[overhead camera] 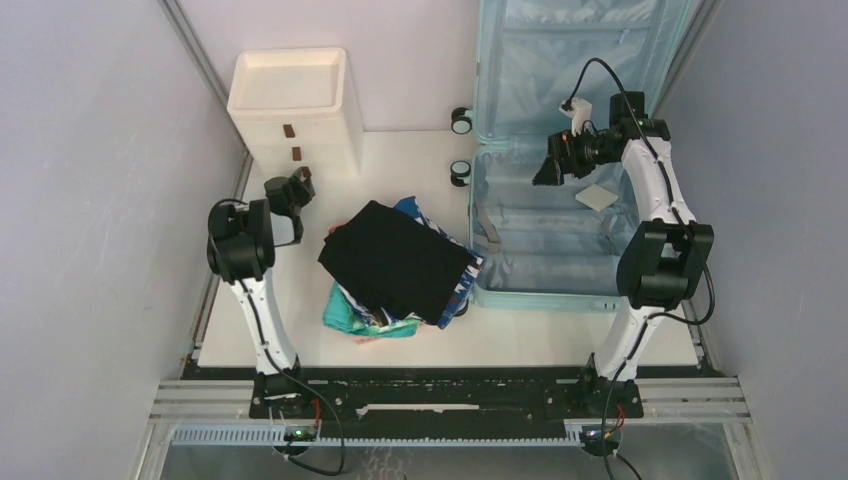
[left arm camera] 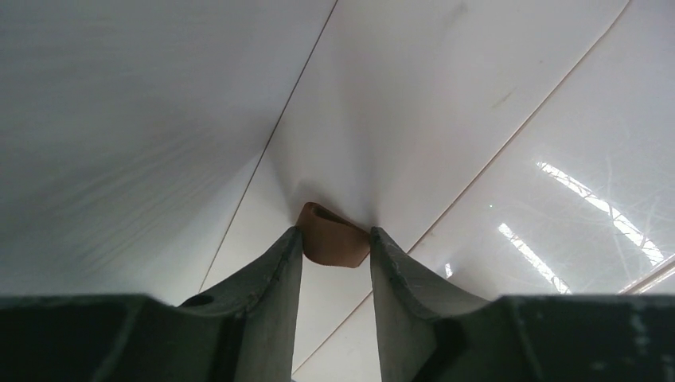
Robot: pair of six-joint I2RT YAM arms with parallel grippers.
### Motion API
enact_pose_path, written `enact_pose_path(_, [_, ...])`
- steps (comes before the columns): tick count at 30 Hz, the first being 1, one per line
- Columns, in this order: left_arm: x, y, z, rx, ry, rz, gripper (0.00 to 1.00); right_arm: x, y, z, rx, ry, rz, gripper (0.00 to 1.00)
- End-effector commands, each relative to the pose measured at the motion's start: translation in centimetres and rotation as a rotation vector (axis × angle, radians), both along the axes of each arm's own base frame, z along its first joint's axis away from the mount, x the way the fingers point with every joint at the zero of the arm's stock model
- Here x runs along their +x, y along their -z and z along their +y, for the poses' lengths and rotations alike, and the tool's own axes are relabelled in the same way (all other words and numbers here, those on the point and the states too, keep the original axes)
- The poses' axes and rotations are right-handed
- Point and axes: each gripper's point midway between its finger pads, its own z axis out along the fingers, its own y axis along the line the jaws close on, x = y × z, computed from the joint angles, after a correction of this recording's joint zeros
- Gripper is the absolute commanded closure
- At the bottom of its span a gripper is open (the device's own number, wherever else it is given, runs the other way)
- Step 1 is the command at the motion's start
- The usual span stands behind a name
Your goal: Open, take out, and arrange the luggage
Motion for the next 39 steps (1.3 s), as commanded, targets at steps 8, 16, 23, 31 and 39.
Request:
enact_pose_path(8, [-0.5, 2.8, 0.5, -0.240, -0.104, 0.088, 0.68, 0.5, -1.8, -0.1, 0.028, -0.006, -0.060, 0.00])
enact_pose_path(16, [-0.3, 2.2, 0.6, -0.242, -0.100, 0.052, 0.92, 0.2, -1.7, -0.2, 0.025, -0.003, -0.058, 0.00])
enact_pose_path(23, [-0.4, 1.6, 0.5, -0.238, -0.092, 0.028, 1.00, 0.1, -1.9, -0.3, 0.028, -0.001, -0.065, 0.00])
enact_pose_path(31, [-0.7, 1.1, 0.1, -0.234, -0.066, -0.001, 1.00, -0.4, -1.8, -0.3, 0.030, 0.000, -0.069, 0.00])
enact_pose_path(39, [-2.2, 1.6, -0.2, -0.227, -0.060, 0.009, 1.00, -0.6, -1.8, -0.5, 0.039, 0.006, -0.075, 0.00])
